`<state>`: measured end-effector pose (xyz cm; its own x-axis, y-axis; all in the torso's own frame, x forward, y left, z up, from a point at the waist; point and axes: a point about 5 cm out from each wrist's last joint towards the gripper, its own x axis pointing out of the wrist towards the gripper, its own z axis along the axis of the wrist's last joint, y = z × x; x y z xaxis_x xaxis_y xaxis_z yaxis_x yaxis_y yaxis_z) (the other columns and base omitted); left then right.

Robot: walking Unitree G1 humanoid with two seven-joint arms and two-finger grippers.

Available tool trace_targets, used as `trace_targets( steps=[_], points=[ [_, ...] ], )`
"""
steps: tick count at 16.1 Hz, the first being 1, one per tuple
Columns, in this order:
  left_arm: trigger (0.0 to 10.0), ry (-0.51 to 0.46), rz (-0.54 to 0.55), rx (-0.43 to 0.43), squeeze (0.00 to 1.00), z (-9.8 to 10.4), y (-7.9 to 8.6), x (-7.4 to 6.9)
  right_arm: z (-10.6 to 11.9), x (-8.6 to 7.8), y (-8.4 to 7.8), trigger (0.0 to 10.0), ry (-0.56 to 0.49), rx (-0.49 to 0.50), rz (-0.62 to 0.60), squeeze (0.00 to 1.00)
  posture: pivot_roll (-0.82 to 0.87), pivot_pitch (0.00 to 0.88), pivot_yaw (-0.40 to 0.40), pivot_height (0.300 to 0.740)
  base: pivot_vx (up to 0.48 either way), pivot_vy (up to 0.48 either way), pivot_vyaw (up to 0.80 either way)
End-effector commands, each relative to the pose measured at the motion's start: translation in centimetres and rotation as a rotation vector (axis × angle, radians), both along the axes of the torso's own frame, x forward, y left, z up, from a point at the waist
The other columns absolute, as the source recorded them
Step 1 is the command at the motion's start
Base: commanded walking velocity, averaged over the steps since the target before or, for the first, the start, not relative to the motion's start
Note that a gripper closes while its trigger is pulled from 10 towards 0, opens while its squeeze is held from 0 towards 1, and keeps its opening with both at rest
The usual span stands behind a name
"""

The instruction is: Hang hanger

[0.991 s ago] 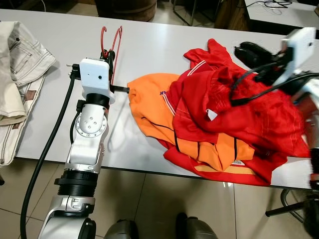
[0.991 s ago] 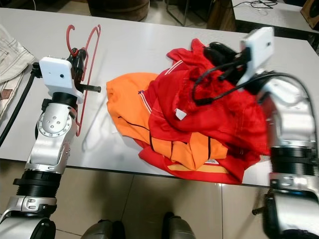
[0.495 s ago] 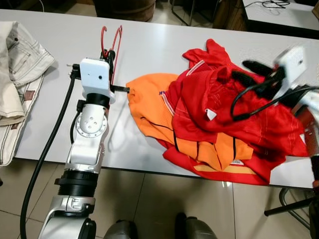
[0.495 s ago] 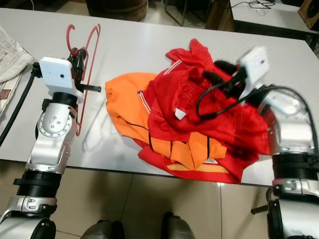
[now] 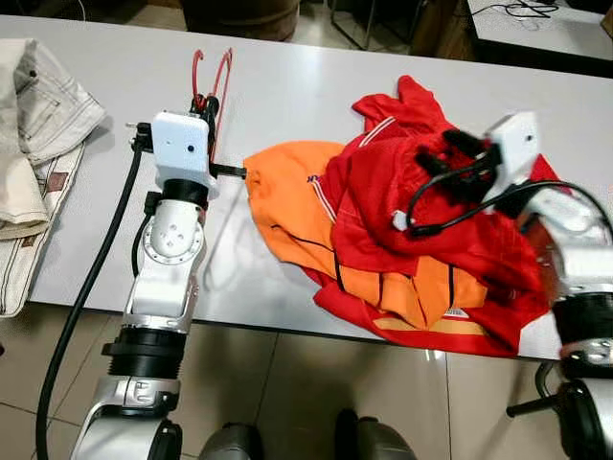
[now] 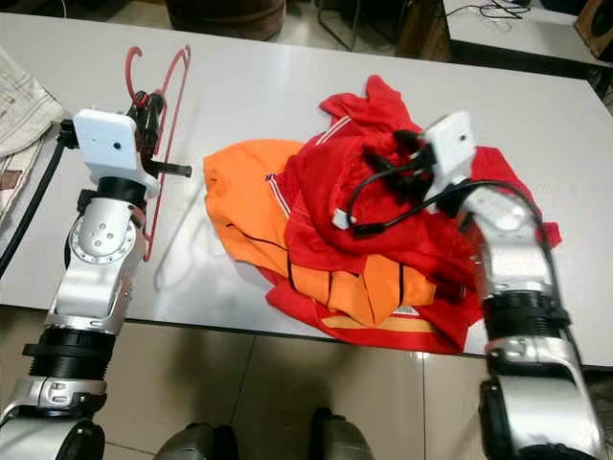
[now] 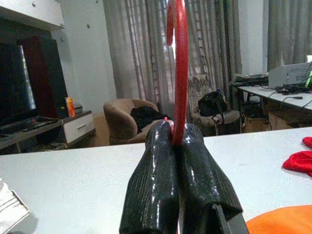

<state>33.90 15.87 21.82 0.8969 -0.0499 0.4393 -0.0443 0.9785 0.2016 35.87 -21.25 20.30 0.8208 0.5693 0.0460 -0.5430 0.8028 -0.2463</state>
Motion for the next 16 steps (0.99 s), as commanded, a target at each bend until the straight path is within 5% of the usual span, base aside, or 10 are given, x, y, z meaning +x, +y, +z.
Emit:
trace_targets(
  steps=[1, 6, 7, 8, 16],
  points=[
    [10.0, -0.018, 0.001, 0.014, 0.0, 0.3, 0.1, -0.2, 0.1, 0.2, 0.0, 10.0, -0.011, -0.005, -0.002, 0.0, -0.11, 0.135, -0.053, 0.74, 0.0, 0.0, 0.0],
    [10.0, -0.022, 0.01, 0.023, 0.0, 0.3, 0.4, -0.3, -0.7, 1.0, -0.1, 10.0, 0.027, 0.026, -0.059, 0.0, -0.1, 0.132, -0.054, 0.74, 0.0, 0.0, 0.0],
    [10.0, -0.024, 0.011, 0.027, 0.0, 0.4, 0.4, -0.3, -0.7, 1.1, 0.1, 3.8, 0.025, 0.034, -0.058, 0.0, -0.09, 0.133, -0.053, 0.74, 0.0, 0.0, 0.0],
    [10.0, -0.024, 0.011, 0.028, 0.0, 0.4, 0.4, -0.3, -0.7, 1.2, 0.2, 0.0, 0.024, 0.036, -0.056, 0.0, -0.09, 0.133, -0.052, 0.74, 0.0, 0.0, 0.0],
    [10.0, -0.023, 0.005, 0.036, 0.0, 0.3, 0.0, -0.3, 0.3, 1.3, 1.0, 0.0, -0.015, 0.133, 0.006, 0.0, -0.1, 0.138, -0.053, 0.74, 0.0, 0.0, 0.0]
  ],
)
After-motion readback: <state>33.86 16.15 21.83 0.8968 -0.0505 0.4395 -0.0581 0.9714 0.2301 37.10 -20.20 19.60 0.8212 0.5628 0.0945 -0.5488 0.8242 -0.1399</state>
